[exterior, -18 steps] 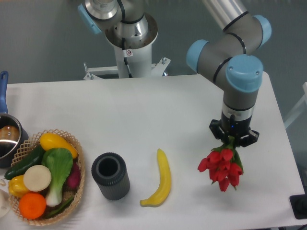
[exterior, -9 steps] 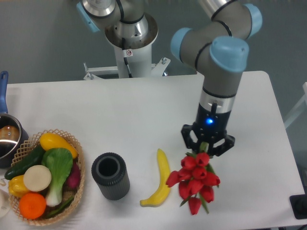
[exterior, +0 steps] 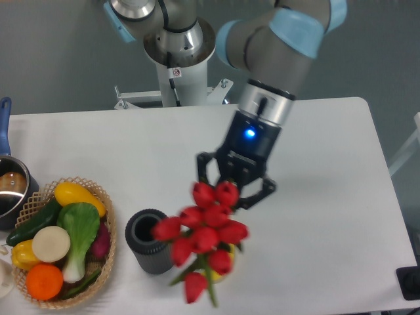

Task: Insert the flowers into the vase
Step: 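Carry the tulips over the dark grey vase, stems pointing down, then lower the tulip stems into the vase opening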

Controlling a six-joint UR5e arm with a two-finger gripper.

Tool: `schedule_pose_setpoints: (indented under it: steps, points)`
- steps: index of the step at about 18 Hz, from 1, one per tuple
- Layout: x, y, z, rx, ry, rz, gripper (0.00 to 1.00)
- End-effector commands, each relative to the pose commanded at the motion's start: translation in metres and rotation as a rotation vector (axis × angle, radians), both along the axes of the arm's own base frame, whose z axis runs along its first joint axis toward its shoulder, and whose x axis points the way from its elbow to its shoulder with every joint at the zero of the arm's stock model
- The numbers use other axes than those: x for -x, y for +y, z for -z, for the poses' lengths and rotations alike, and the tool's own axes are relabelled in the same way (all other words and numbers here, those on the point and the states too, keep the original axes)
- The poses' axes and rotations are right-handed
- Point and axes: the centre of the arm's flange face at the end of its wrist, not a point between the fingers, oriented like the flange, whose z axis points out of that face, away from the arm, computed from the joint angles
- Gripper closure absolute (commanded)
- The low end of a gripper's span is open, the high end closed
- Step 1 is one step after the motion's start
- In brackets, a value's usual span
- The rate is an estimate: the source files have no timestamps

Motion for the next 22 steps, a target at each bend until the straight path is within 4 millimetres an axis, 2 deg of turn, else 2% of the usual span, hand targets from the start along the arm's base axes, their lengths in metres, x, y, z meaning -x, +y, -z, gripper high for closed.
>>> schedule_pose_setpoints:
  steps: [2,4,5,7,9,13,19,22]
  points:
    - [-0.009,0.005,-0.011,-0.058,-0.006,0.055,0.84]
    - [-0.019,0.02,-0.021,-0.096,-0.014,0.113,0.84]
    - [-0.023,0.033,-0.018,-0.11,-0.031,0.15,0.84]
    - [-0.031,0.042,-0.019,-0.149,-0.066,0.213,0.83]
    - [-0.041,0.052,-0.011,-0.15,-0.085,0.244,0.82]
    - [-0.04,0.066,0.015,-0.126,-0.116,0.26,0.78]
    - [-0.035,0.059,0.031,-0.106,-0.144,0.243,0.77]
    - [-0.028,0.05,0.046,-0.089,-0.169,0.222,0.77]
